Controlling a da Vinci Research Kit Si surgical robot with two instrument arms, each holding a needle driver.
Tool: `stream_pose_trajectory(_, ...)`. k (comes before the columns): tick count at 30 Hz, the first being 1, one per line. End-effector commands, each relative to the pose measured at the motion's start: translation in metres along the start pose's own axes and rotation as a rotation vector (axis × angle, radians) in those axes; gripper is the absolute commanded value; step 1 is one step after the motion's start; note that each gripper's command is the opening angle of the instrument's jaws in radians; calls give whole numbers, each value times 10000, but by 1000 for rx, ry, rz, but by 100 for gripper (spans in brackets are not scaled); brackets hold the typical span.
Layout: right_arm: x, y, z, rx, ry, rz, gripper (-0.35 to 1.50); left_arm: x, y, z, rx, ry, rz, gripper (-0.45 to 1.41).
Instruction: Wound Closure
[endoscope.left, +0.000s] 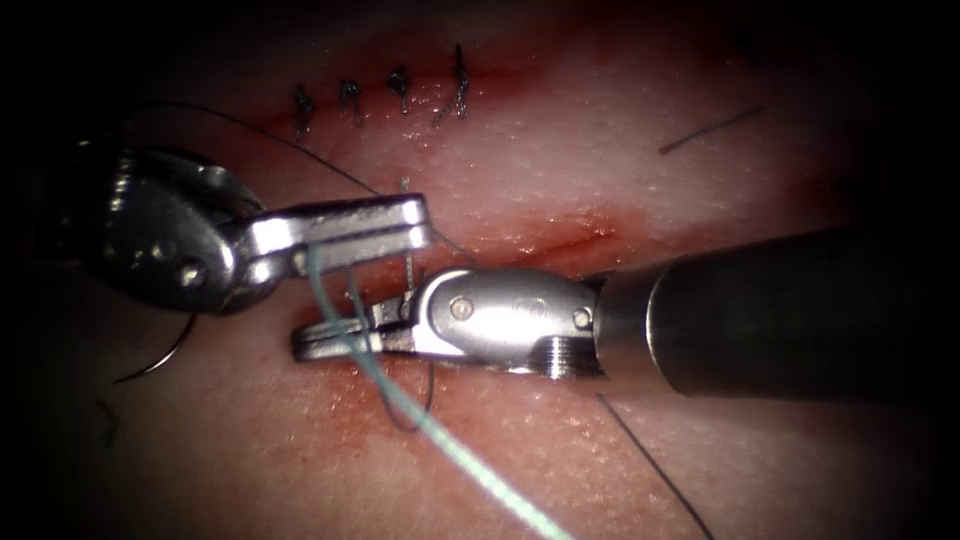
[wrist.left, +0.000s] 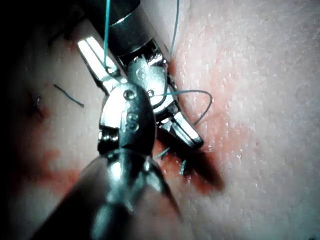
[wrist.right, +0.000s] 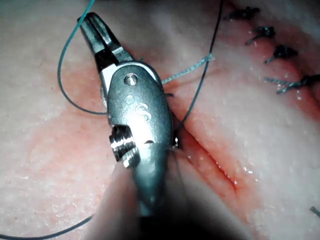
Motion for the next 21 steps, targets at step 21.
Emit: stream_pose_trajectory(21, 1, -22, 31, 110, 201, 108, -35, -99, 20, -17, 96, -56, 34, -45)
